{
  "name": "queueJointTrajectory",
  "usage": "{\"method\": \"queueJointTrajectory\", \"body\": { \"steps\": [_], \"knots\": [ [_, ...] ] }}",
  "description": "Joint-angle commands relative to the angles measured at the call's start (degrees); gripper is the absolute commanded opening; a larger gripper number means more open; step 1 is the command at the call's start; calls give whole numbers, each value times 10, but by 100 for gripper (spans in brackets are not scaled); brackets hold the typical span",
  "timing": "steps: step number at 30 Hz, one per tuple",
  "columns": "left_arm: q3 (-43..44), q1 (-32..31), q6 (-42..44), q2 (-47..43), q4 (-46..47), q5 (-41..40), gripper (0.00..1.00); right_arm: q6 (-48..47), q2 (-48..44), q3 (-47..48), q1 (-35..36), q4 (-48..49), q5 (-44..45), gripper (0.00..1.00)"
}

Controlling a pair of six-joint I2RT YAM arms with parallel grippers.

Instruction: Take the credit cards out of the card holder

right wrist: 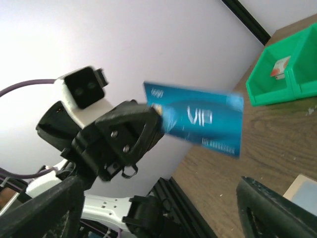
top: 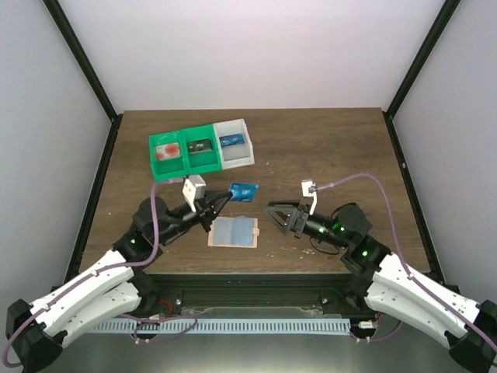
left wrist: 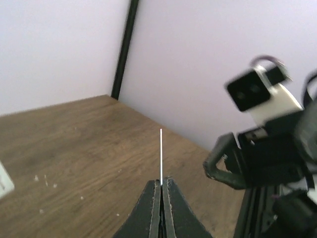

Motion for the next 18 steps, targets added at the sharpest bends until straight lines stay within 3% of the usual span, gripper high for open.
{"method": "queueJointTrajectory", "body": {
  "steps": [1, 2, 3, 9, 12, 18],
  "knots": [
    [33, 47, -236, 13, -4, -31, 0, -24, -37, -20, -2, -19, 21, 91],
    [44, 68, -271, 20, -19, -44, 0, -26, -39, -20, -2, -26, 20, 98],
    [53, 82, -288, 30, -23, -45, 0, -27, -40, -20, -2, -31, 18, 99],
    [100, 131, -318, 115, -20, -66, 0, -26, -37, -15, -2, -43, 2, 100],
    [110, 178, -356, 169, 23, -34, 0, -37, -39, -11, -2, -58, 1, 100],
    [224, 220, -375, 329, 1, -27, 0, -54, -48, -1, -2, -97, 15, 100]
  ]
}}
